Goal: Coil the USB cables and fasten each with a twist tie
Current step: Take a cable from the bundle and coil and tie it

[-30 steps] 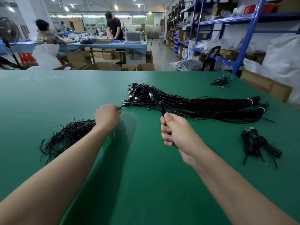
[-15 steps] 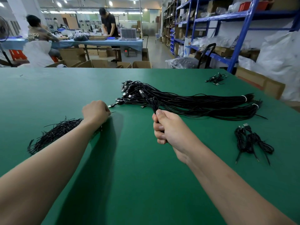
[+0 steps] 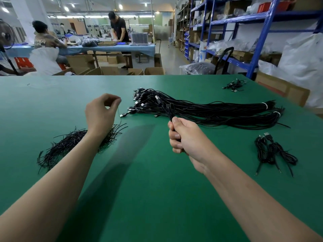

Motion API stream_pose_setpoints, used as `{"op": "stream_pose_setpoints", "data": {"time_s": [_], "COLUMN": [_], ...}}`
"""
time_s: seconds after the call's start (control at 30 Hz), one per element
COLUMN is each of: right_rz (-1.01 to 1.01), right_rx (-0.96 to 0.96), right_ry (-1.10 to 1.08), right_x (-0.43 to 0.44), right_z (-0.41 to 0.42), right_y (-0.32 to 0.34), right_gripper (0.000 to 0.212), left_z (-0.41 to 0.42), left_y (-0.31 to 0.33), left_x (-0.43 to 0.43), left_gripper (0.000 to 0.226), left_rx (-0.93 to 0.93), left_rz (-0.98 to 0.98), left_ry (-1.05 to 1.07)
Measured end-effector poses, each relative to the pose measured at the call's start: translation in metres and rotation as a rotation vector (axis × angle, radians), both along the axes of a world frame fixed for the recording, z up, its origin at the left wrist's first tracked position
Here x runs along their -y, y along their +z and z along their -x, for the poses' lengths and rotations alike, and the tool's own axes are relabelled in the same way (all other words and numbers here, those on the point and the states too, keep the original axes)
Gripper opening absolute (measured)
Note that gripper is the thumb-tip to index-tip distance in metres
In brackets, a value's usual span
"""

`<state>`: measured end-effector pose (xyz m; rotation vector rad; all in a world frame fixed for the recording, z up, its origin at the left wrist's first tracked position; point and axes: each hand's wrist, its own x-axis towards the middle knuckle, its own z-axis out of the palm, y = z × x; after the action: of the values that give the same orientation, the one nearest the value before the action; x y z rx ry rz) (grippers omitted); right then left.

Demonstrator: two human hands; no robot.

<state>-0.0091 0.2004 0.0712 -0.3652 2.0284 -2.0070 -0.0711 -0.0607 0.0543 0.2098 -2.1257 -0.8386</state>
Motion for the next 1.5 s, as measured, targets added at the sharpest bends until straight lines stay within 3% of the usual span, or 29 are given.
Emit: {"op": "stream_pose_setpoints", "data": {"time_s": [0.1,0.23,0.43,0.73,1.0,1.1,1.27,1.5], "right_rz": [0.047,0.208,0.297,0.381,0.382,0.35,0.304,0.252], "right_rx": [0.019,0.137,0.196,0.242,0.142,0.028,-0.155,-0.223], "right_ry": [0.013,0.026,-0.061,-0.134,-0.151,-0.17,-0.109,-0.031], "right_x": [0.002,0.007,0.01,0.006,0.004,0.003,0.004,0.011], "right_z": [-0.002,-0.007,-0.011,-0.012,-0.009,-0.007,-0.01,-0.018], "right_y": [0.001,0.003,0.007,0.011,0.011,0.011,0.014,0.012], "right_gripper": [0.032,0.033,0.033,0.035,0.038,0.036,0.034,0.034], "left_z": [-0.025,-0.059,-0.087,-0.089,-0.087,-0.086,-0.082,-0.079], "left_y": [0.015,0.019,0.017,0.011,0.012,0.012,0.015,0.017], "left_x": [-0.037,-0.092,-0.121,-0.113,-0.111,-0.108,-0.102,-0.095], "left_gripper": [0.003,0.006,0.005,0.006,0.009,0.012,0.037,0.032], "left_rx": [-0.053,-0.167,-0.344,-0.428,-0.418,-0.3,0.142,0.167], "left_rz": [-0.082,-0.026,0.097,0.387,0.461,0.27,-0.398,-0.483], "left_ry": [-0.216,-0.331,-0.369,-0.491,-0.496,-0.577,-0.993,-1.051]}}
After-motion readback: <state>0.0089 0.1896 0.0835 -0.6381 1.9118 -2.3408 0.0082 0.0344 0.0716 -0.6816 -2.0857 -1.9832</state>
